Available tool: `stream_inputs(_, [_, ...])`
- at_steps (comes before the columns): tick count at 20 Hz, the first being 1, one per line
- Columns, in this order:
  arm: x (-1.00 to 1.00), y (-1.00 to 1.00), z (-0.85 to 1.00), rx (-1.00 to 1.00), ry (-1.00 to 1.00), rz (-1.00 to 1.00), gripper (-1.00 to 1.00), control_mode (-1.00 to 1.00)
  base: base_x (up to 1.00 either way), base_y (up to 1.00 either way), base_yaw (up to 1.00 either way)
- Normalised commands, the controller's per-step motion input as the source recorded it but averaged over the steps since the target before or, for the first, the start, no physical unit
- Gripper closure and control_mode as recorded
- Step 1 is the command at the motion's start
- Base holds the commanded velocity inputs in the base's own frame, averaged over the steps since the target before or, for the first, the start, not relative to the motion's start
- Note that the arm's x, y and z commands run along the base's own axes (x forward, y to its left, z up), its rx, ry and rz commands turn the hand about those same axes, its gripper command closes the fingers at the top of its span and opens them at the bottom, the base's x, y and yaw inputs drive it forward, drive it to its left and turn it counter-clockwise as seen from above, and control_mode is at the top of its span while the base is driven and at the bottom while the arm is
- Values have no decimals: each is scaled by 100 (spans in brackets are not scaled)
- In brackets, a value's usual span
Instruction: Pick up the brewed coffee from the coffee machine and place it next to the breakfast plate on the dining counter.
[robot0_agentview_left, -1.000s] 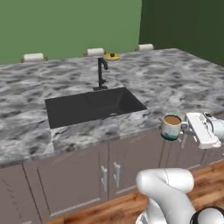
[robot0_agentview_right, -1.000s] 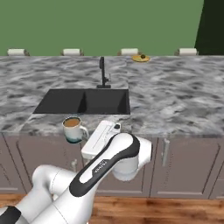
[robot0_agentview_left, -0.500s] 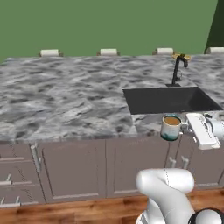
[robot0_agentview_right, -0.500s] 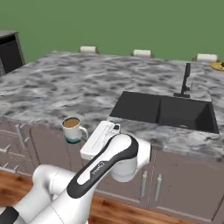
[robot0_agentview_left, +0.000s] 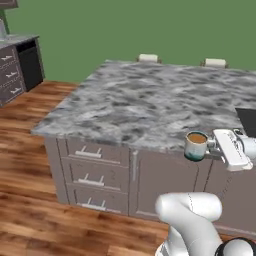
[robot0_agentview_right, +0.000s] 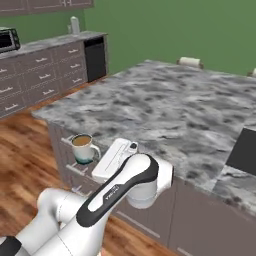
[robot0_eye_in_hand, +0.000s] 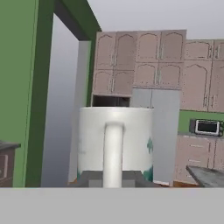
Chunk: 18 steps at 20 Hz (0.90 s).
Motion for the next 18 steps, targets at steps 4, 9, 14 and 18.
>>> stream_inputs(4, [0,0,0,0,0,0,100,100,13,100,57])
stream_inputs(9, [0,0,0,0,0,0,100,100,22,100,58])
stream_inputs(14, [0,0,0,0,0,0,100,100,36,100,57])
stream_inputs(18, [0,0,0,0,0,0,100,100,62,91,53])
